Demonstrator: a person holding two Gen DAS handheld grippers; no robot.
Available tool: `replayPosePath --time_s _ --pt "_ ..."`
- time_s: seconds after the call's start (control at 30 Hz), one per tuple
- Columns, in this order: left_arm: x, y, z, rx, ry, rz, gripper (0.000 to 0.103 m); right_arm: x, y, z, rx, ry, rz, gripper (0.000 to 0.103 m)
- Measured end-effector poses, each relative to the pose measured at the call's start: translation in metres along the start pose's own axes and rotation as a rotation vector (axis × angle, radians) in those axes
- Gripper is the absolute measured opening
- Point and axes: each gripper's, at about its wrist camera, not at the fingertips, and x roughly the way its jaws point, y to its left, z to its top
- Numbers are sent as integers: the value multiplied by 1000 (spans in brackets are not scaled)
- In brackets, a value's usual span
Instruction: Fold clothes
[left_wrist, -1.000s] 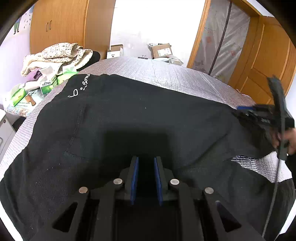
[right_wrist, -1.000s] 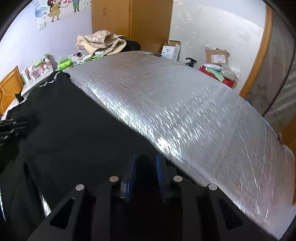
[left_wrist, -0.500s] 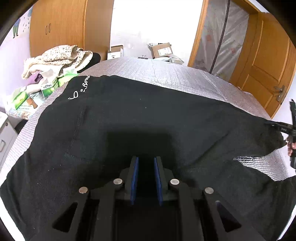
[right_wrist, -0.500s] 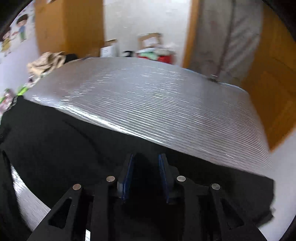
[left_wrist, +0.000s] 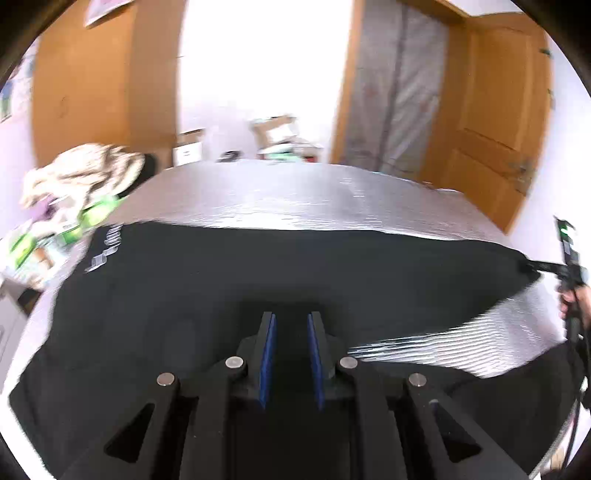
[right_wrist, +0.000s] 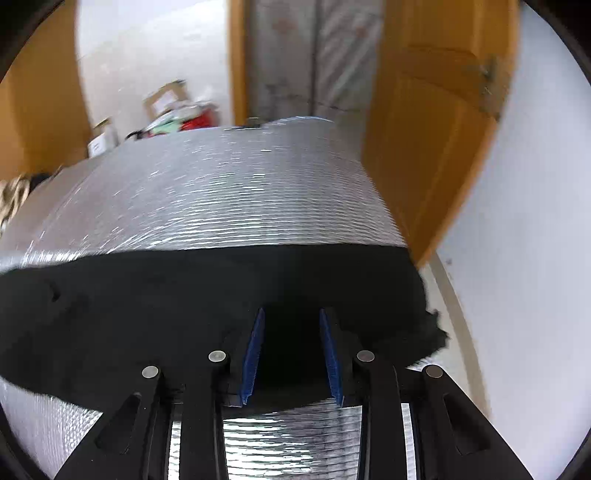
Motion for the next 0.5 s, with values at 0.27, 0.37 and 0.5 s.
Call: replayPosePath --time_s 0.27,0.37,0.5 --pt "43 -45 -13 60 114 -94 17 -1 -41 5 110 -11 -40 32" --pt "53 -47 -13 58 137 -90 17 4 -53 5 119 -14 -62 32" --pt "56 -55 -13 71 140 -88 17 19 -58 8 115 15 -55 33"
